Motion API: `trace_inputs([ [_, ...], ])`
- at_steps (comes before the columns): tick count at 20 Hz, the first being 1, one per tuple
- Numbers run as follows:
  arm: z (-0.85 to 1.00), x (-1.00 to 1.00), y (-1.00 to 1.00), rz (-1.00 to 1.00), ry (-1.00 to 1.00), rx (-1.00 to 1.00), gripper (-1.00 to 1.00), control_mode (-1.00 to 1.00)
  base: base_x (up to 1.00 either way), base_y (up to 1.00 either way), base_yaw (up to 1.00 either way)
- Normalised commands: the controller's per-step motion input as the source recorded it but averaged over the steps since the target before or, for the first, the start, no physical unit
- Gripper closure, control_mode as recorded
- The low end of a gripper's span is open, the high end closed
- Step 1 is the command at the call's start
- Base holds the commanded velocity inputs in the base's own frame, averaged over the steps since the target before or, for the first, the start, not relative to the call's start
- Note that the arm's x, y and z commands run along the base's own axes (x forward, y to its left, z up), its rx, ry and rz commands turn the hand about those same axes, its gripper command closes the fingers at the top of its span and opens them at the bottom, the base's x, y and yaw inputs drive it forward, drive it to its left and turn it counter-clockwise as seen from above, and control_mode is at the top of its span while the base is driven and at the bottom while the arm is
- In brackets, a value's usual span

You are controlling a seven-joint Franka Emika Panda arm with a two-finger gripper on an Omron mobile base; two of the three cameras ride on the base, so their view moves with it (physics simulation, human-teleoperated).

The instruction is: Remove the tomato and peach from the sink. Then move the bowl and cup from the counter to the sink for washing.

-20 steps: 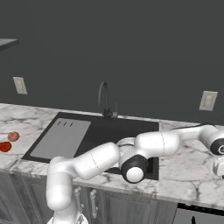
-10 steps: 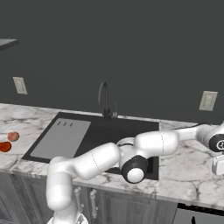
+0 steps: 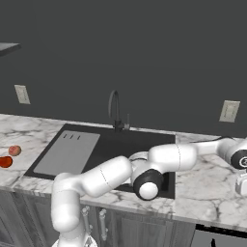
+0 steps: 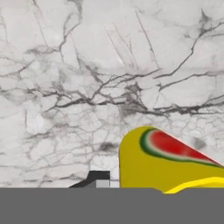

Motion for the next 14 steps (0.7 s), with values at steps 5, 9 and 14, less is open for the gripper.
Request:
trace_inputs([
  [5, -0.19, -0.13, -0.11, 0.00, 0.00, 0.16, 1.00, -1.00, 0.00, 0.00, 0.00],
  [9, 0.12, -0.16, 0.00, 0.00, 0.00, 0.11, 1.00, -1.00, 0.00, 0.00, 0.00],
  [14, 0.23, -0.21, 0.08, 0.00, 0.00, 0.07, 1.00, -1.00, 0.00, 0.00, 0.00],
])
